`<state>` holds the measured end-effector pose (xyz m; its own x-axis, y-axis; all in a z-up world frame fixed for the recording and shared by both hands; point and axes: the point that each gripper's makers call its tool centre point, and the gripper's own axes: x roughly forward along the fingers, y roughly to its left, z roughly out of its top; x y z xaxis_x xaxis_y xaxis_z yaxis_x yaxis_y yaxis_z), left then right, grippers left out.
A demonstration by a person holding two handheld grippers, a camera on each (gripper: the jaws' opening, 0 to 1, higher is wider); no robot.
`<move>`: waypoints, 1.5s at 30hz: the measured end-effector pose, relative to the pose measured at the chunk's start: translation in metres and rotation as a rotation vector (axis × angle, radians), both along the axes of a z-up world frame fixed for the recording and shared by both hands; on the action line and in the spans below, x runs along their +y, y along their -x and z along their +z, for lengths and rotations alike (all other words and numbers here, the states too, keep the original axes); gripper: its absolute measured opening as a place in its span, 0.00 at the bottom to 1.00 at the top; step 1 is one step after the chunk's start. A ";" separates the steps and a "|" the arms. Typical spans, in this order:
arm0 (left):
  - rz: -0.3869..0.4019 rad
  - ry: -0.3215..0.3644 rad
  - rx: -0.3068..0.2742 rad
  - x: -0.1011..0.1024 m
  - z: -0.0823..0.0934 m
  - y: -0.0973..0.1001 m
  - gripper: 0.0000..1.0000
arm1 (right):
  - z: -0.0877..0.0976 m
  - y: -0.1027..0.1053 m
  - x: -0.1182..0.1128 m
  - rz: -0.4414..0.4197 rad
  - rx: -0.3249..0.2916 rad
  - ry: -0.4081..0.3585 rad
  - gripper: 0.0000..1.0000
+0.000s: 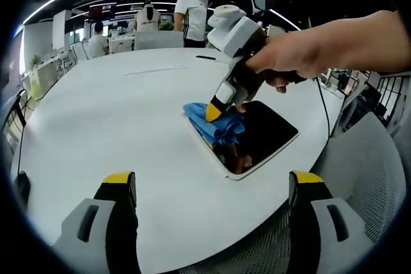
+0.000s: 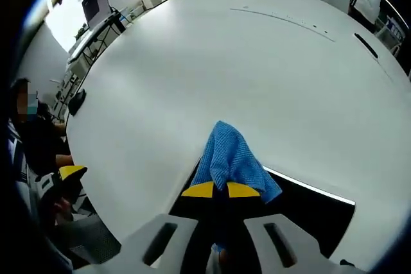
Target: Wipe the mirror surface with the cleaning cloth until all visible marks leave the cleaned area.
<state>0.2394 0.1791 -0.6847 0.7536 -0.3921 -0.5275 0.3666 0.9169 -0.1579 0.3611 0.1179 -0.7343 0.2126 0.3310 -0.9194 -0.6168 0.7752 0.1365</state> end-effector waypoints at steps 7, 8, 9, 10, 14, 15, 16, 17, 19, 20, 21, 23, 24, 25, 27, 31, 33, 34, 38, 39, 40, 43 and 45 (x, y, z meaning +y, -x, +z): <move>0.004 -0.003 0.002 0.001 0.000 0.000 0.98 | -0.003 0.006 -0.001 0.004 0.004 -0.010 0.00; 0.004 -0.002 0.001 0.001 0.000 0.000 0.98 | -0.003 0.007 -0.001 0.005 0.003 -0.011 0.00; 0.005 0.000 0.001 0.001 0.000 0.000 0.98 | -0.004 0.008 -0.001 0.010 0.001 -0.010 0.00; 0.005 0.000 0.002 0.001 0.000 0.000 0.98 | -0.004 0.009 -0.001 0.014 0.000 -0.009 0.00; 0.007 0.001 0.002 0.001 0.000 0.000 0.98 | -0.004 0.013 -0.003 0.012 -0.001 -0.013 0.00; 0.007 0.001 0.002 0.001 0.000 0.000 0.98 | -0.004 0.013 -0.003 0.014 -0.001 -0.013 0.00; 0.007 0.002 0.004 0.001 0.000 0.000 0.98 | -0.003 0.014 -0.003 0.014 -0.002 -0.014 0.00; 0.007 0.002 0.005 0.001 0.000 0.000 0.98 | -0.003 0.015 -0.004 0.014 -0.003 -0.015 0.00; 0.009 0.004 0.002 0.001 0.001 0.000 0.98 | -0.002 0.016 -0.004 0.015 -0.005 -0.016 0.00; 0.010 0.005 0.002 0.001 0.000 -0.001 0.98 | -0.002 0.016 -0.004 0.015 -0.006 -0.017 0.00; 0.010 0.005 0.003 0.001 0.000 -0.001 0.98 | -0.002 0.017 -0.004 0.015 -0.006 -0.016 0.00; 0.013 0.006 0.004 0.001 0.000 -0.001 0.98 | -0.002 0.018 -0.004 0.017 -0.007 -0.013 0.00; 0.013 0.006 0.004 0.002 -0.001 -0.001 0.98 | -0.002 0.018 -0.005 0.016 -0.005 -0.012 0.00; 0.013 0.006 0.004 0.001 -0.001 -0.001 0.98 | -0.002 0.019 -0.005 0.015 -0.004 -0.012 0.00; 0.013 0.006 0.004 0.001 -0.001 -0.001 0.98 | -0.002 0.020 -0.005 0.013 -0.002 -0.012 0.00; 0.014 0.006 0.004 0.001 -0.001 -0.001 0.98 | -0.002 0.023 -0.006 0.008 0.002 -0.015 0.00; 0.014 0.006 0.003 0.001 -0.001 -0.001 0.98 | -0.003 0.024 -0.006 0.009 0.005 -0.014 0.00; 0.014 0.006 0.004 0.001 0.000 -0.001 0.98 | -0.003 0.025 -0.006 0.014 0.003 -0.012 0.00; 0.015 0.005 0.004 0.002 -0.001 -0.001 0.98 | -0.003 0.028 -0.006 0.024 0.002 -0.006 0.00; 0.016 0.005 0.003 0.002 0.000 -0.001 0.98 | -0.003 0.028 -0.006 0.026 0.004 -0.006 0.00; 0.016 0.005 0.003 0.002 0.000 -0.001 0.98 | -0.003 0.029 -0.007 0.024 0.004 -0.007 0.00; 0.016 0.006 0.004 0.002 0.001 0.000 0.98 | -0.003 0.028 -0.007 0.020 0.008 -0.009 0.00; 0.016 0.007 0.004 0.002 0.001 0.000 0.98 | -0.004 0.028 -0.006 0.016 0.014 -0.009 0.00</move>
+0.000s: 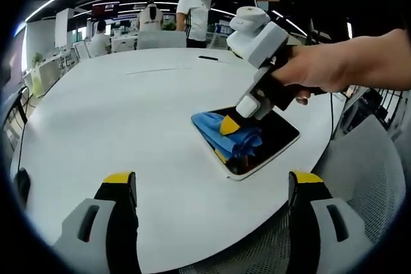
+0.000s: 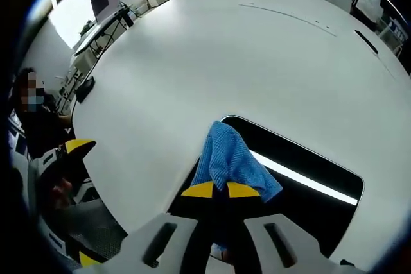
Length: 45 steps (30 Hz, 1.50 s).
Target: Wipe the mirror surface with the cleaning cloth until all visible marks leave the cleaned area.
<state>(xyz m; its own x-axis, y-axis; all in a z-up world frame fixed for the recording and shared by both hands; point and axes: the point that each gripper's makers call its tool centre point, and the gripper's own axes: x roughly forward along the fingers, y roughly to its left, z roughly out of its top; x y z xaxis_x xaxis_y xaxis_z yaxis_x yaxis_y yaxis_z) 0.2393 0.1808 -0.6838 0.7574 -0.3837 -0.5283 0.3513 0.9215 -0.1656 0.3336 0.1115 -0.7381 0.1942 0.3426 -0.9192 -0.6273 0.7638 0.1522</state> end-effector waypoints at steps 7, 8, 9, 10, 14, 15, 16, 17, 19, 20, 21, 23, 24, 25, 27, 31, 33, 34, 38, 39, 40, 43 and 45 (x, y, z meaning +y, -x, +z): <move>0.000 0.001 0.000 0.000 0.000 0.000 0.98 | -0.001 0.000 0.000 -0.015 0.007 -0.011 0.00; -0.001 0.000 0.000 0.000 0.000 0.000 0.98 | -0.001 -0.001 0.000 -0.009 0.004 -0.011 0.00; 0.000 0.001 0.000 0.000 0.000 0.000 0.98 | -0.001 -0.001 0.000 -0.004 0.002 -0.010 0.00; 0.000 0.002 0.000 0.000 0.000 0.000 0.98 | -0.002 -0.002 0.001 0.004 0.000 -0.008 0.00; -0.004 -0.001 0.004 0.000 -0.001 0.000 0.98 | -0.002 -0.002 0.000 0.008 0.002 -0.010 0.00; -0.005 -0.002 0.004 0.000 -0.001 0.000 0.98 | -0.002 -0.002 0.000 0.007 0.002 -0.011 0.00; -0.006 -0.002 0.004 0.000 -0.001 0.000 0.98 | -0.002 -0.002 0.000 0.007 0.003 -0.013 0.00; -0.006 -0.002 0.005 -0.001 -0.001 0.000 0.98 | -0.002 -0.002 -0.001 0.007 0.003 -0.014 0.00; -0.006 -0.003 0.006 0.000 -0.002 0.000 0.98 | -0.001 -0.001 -0.002 0.006 0.005 -0.017 0.00; -0.005 -0.003 0.006 0.000 -0.003 0.000 0.98 | 0.000 -0.001 -0.003 0.006 0.006 -0.018 0.00; -0.003 -0.003 0.007 0.000 -0.003 -0.001 0.98 | 0.000 -0.001 -0.004 0.005 0.008 -0.021 0.00; -0.003 -0.003 0.007 0.001 -0.003 -0.001 0.98 | 0.000 -0.001 -0.006 0.003 0.010 -0.025 0.00; -0.003 -0.003 0.007 0.001 -0.003 -0.001 0.98 | 0.000 -0.001 -0.006 0.001 0.012 -0.027 0.00; -0.003 -0.003 0.008 0.000 -0.003 -0.001 0.98 | 0.000 -0.001 -0.007 0.000 0.013 -0.027 0.00; -0.002 -0.003 0.006 0.001 -0.003 -0.001 0.98 | 0.001 0.000 -0.009 0.001 0.012 -0.028 0.00; 0.001 -0.002 0.006 0.001 -0.004 -0.001 0.98 | 0.001 -0.001 -0.013 0.003 0.015 -0.027 0.00; 0.001 -0.001 0.007 0.001 -0.004 -0.001 0.98 | 0.002 0.000 -0.017 0.003 0.017 -0.029 0.00; 0.001 -0.001 0.006 0.001 -0.004 -0.001 0.97 | 0.002 0.000 -0.019 0.002 0.017 -0.028 0.00; 0.001 -0.002 0.005 0.001 -0.003 -0.001 0.97 | 0.002 -0.001 -0.026 -0.003 0.021 -0.029 0.00; 0.001 -0.001 0.006 0.001 -0.003 -0.001 0.97 | 0.002 0.000 -0.028 -0.004 0.021 -0.029 0.00; 0.001 -0.002 0.007 0.001 -0.003 -0.001 0.97 | 0.003 0.000 -0.030 -0.004 0.021 -0.030 0.00; -0.001 -0.001 0.007 0.001 -0.003 -0.001 0.97 | 0.004 0.001 -0.037 -0.008 0.020 -0.034 0.00; -0.001 -0.002 0.007 0.000 -0.002 0.000 0.97 | 0.004 0.001 -0.041 -0.012 0.021 -0.037 0.00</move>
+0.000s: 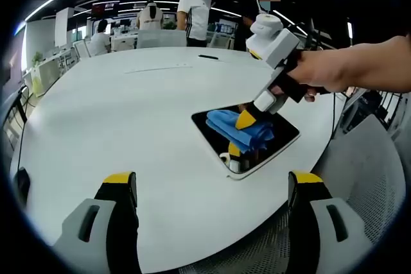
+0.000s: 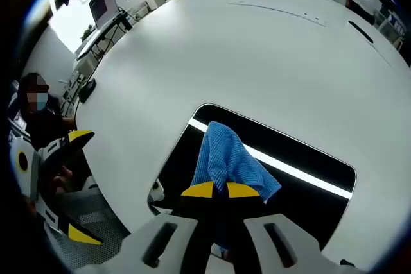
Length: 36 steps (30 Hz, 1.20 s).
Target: Wipe the mirror surface with the cleaning cloth until all visible marks leave the cleaned area.
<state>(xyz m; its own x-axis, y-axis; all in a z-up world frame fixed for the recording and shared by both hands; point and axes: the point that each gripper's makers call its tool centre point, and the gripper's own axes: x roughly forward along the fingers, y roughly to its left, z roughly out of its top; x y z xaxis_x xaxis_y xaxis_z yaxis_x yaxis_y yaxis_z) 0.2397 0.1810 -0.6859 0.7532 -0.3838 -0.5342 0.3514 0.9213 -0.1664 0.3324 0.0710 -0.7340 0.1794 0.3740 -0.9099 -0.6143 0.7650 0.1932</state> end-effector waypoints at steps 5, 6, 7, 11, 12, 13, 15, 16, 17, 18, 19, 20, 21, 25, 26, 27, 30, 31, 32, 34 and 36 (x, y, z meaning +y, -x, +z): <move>0.001 0.003 0.001 0.000 0.001 0.000 0.97 | -0.004 -0.007 -0.012 -0.013 0.004 -0.002 0.00; 0.001 0.004 0.000 0.000 0.001 0.001 0.97 | -0.005 -0.008 -0.014 -0.015 0.004 -0.002 0.00; 0.001 0.006 -0.002 -0.001 0.002 0.000 0.98 | -0.006 -0.009 -0.016 -0.017 0.004 -0.003 0.00; -0.001 0.007 -0.002 -0.001 0.002 0.001 0.98 | -0.004 -0.008 -0.024 -0.025 0.003 -0.005 0.00; -0.001 0.006 -0.001 -0.002 0.002 0.001 0.98 | -0.003 -0.008 -0.026 -0.031 0.004 -0.007 0.00; -0.001 0.006 -0.002 -0.002 0.002 0.001 0.98 | -0.003 -0.008 -0.028 -0.034 0.005 -0.007 0.00; -0.002 0.007 -0.001 -0.002 0.002 0.001 0.98 | -0.003 -0.008 -0.030 -0.037 0.005 -0.007 0.00; -0.003 0.007 0.000 -0.002 0.002 0.001 0.98 | -0.004 -0.009 -0.031 -0.038 0.006 -0.008 0.00; -0.003 0.007 0.000 -0.002 0.002 0.001 0.98 | -0.004 -0.009 -0.031 -0.039 0.006 -0.008 0.00; -0.002 0.008 0.000 -0.002 0.002 0.001 0.98 | -0.005 -0.010 -0.031 -0.040 0.006 -0.008 0.00; -0.002 0.008 -0.001 -0.002 0.002 0.001 0.98 | -0.005 -0.011 -0.032 -0.040 0.006 -0.008 0.00; -0.001 0.008 0.000 -0.002 0.002 0.001 0.98 | -0.005 -0.011 -0.032 -0.040 0.004 -0.008 0.00; -0.001 0.009 0.000 -0.002 0.002 0.001 0.98 | -0.005 -0.011 -0.033 -0.040 0.004 -0.008 0.00; 0.001 0.010 0.000 -0.002 0.002 0.001 0.98 | -0.005 -0.010 -0.035 -0.039 0.004 -0.009 0.00; 0.001 0.010 0.000 -0.002 0.003 0.001 0.98 | -0.004 -0.009 -0.035 -0.038 0.004 -0.009 0.00; 0.001 0.010 0.000 -0.001 0.003 0.001 0.98 | -0.003 -0.008 -0.036 -0.038 0.004 -0.009 0.00; 0.001 0.011 0.000 -0.001 0.002 0.001 0.98 | -0.004 -0.010 -0.037 -0.038 0.005 -0.009 0.00; 0.001 0.010 0.000 -0.001 0.002 0.001 0.98 | -0.005 -0.011 -0.038 -0.038 0.006 -0.008 0.00; 0.001 0.010 0.001 -0.001 0.002 0.001 0.97 | -0.006 -0.012 -0.038 -0.037 0.006 -0.008 0.00; 0.001 0.010 0.000 -0.001 0.002 0.001 0.97 | -0.005 -0.012 -0.039 -0.037 0.007 -0.007 0.00; 0.002 0.011 0.000 -0.001 0.002 0.001 0.97 | -0.006 -0.013 -0.040 -0.037 0.007 -0.007 0.00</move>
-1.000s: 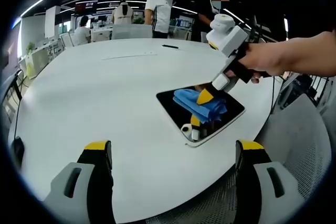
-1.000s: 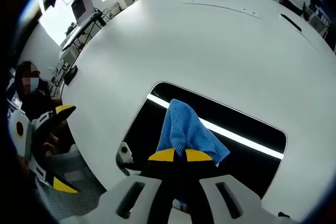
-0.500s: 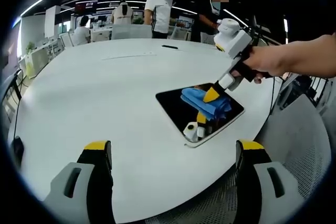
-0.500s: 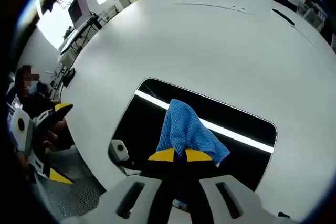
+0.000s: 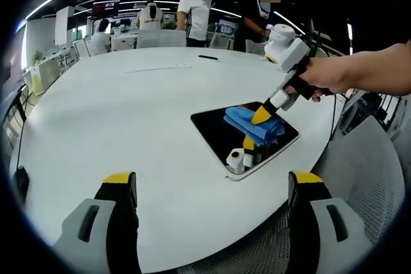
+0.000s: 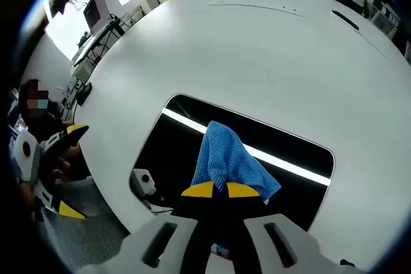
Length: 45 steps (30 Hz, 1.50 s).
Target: Wipe the mirror surface with the cleaning cloth until all visible marks leave the cleaned area.
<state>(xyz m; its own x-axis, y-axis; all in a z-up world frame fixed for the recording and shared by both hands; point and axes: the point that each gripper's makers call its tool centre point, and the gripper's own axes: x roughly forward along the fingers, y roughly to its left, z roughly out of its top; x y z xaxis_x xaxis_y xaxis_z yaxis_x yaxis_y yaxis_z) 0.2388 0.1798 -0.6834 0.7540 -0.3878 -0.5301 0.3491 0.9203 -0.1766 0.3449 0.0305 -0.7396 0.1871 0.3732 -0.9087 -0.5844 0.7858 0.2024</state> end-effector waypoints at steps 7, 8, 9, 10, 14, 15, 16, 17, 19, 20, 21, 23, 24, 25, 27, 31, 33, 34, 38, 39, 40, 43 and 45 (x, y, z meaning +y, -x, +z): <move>0.003 0.002 -0.001 0.000 0.000 0.000 0.97 | 0.003 0.003 -0.006 -0.002 -0.002 0.001 0.00; 0.003 0.002 -0.001 0.000 0.000 0.000 0.97 | 0.004 0.003 -0.007 -0.002 -0.002 0.001 0.00; 0.003 0.002 0.000 0.000 0.000 0.000 0.97 | 0.004 0.003 -0.008 -0.004 -0.002 0.000 0.00; 0.003 0.002 0.000 0.001 0.000 0.000 0.97 | 0.004 0.003 -0.009 -0.006 -0.002 0.000 0.00; 0.003 0.001 0.001 0.001 0.000 0.000 0.97 | 0.001 -0.003 -0.013 -0.015 0.003 -0.003 0.00; 0.003 0.002 0.002 0.001 -0.001 0.000 0.97 | 0.001 -0.003 -0.015 -0.016 0.002 -0.002 0.00; 0.004 0.003 0.003 0.000 -0.001 0.000 0.97 | 0.001 -0.003 -0.016 -0.015 0.001 -0.001 0.00; 0.003 0.002 0.004 0.000 -0.001 0.000 0.97 | 0.001 -0.003 -0.018 -0.016 0.001 -0.001 0.00; 0.003 0.002 0.003 0.000 -0.001 0.000 0.97 | 0.002 -0.003 -0.023 -0.021 0.001 0.000 0.00; 0.003 0.002 0.004 0.000 -0.001 0.000 0.97 | 0.002 -0.003 -0.025 -0.024 0.002 0.001 0.00; 0.003 0.002 0.004 0.000 -0.001 0.000 0.97 | 0.002 -0.003 -0.027 -0.027 0.001 0.002 0.00; 0.003 0.002 0.004 0.000 -0.001 0.000 0.97 | 0.004 -0.003 -0.032 -0.034 0.001 0.002 0.00; 0.003 0.002 0.004 0.000 -0.001 0.000 0.97 | 0.003 -0.004 -0.034 -0.037 0.000 0.003 0.00; 0.003 0.002 0.005 0.000 -0.001 0.000 0.97 | 0.003 -0.004 -0.036 -0.040 0.000 0.003 0.00; 0.003 0.001 0.005 0.000 -0.001 0.000 0.97 | 0.001 -0.007 -0.040 -0.044 -0.002 0.004 0.00; 0.002 0.002 0.005 0.000 -0.001 0.001 0.96 | 0.002 -0.009 -0.047 -0.056 -0.002 0.006 0.00; 0.003 0.003 0.006 0.000 -0.001 0.001 0.96 | 0.002 -0.010 -0.050 -0.059 -0.003 0.009 0.00; 0.003 0.004 0.006 0.000 -0.001 0.001 0.96 | 0.002 -0.010 -0.051 -0.061 -0.003 0.010 0.00; 0.001 0.002 0.006 0.000 -0.001 0.001 0.96 | 0.003 -0.010 -0.058 -0.066 -0.005 0.019 0.00; 0.000 0.003 0.007 0.000 -0.001 0.001 0.96 | 0.004 -0.010 -0.059 -0.067 -0.005 0.021 0.00; 0.000 0.003 0.007 0.000 -0.001 0.001 0.96 | 0.005 -0.009 -0.060 -0.068 -0.005 0.022 0.00; 0.000 0.003 0.007 0.000 -0.001 0.001 0.96 | 0.007 -0.007 -0.063 -0.072 -0.006 0.026 0.00; 0.000 0.003 0.007 0.000 -0.001 0.001 0.96 | 0.008 -0.007 -0.065 -0.073 -0.008 0.029 0.00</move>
<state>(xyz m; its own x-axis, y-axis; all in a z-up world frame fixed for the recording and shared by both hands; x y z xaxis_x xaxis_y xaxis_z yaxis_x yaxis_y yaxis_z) 0.2378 0.1796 -0.6844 0.7503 -0.3892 -0.5345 0.3477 0.9198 -0.1817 0.3518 -0.0345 -0.7319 0.2196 0.3317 -0.9175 -0.5271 0.8317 0.1745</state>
